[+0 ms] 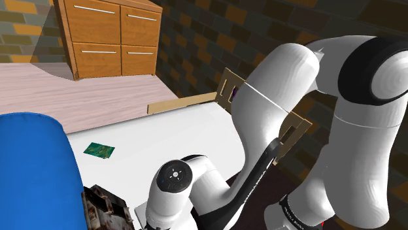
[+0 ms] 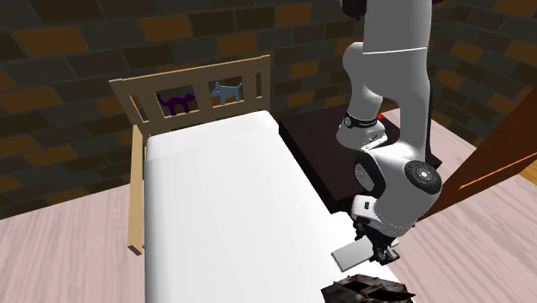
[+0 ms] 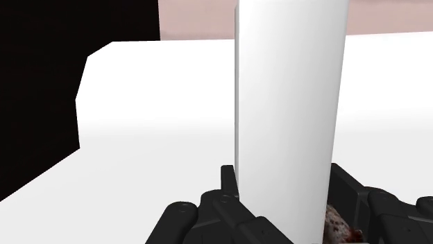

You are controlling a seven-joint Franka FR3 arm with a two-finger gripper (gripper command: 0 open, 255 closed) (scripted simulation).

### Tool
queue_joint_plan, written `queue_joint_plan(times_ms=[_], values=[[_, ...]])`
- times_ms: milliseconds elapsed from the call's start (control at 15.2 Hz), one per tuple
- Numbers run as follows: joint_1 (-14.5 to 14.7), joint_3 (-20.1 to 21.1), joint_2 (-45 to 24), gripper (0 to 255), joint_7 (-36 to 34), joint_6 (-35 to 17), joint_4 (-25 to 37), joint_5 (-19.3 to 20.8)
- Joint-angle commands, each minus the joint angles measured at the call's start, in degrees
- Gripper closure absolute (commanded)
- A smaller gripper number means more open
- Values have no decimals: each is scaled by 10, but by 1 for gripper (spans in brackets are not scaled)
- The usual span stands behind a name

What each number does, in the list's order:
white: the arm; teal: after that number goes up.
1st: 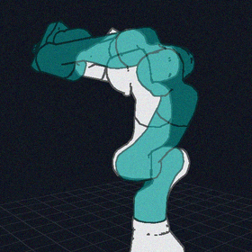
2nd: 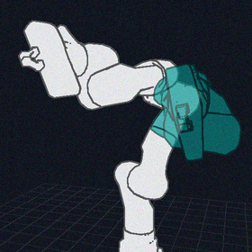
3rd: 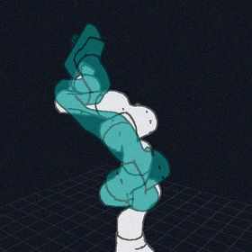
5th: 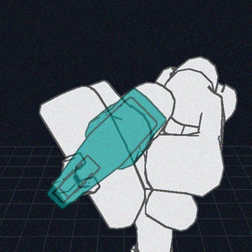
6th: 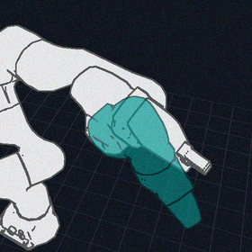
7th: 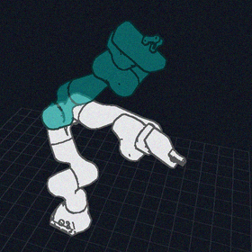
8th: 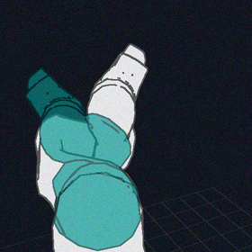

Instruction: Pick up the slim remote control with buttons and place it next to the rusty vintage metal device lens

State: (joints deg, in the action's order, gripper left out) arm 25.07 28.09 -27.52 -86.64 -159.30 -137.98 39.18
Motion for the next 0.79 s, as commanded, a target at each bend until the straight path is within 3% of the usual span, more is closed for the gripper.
queue_joint_plan(times_ms=[0, 330, 726], values=[[15, -17, -15, 255, -14, -9, 8, 17], [55, -66, -62, 255, -51, -36, 30, 62], [56, -66, -62, 255, -51, -36, 30, 62]])
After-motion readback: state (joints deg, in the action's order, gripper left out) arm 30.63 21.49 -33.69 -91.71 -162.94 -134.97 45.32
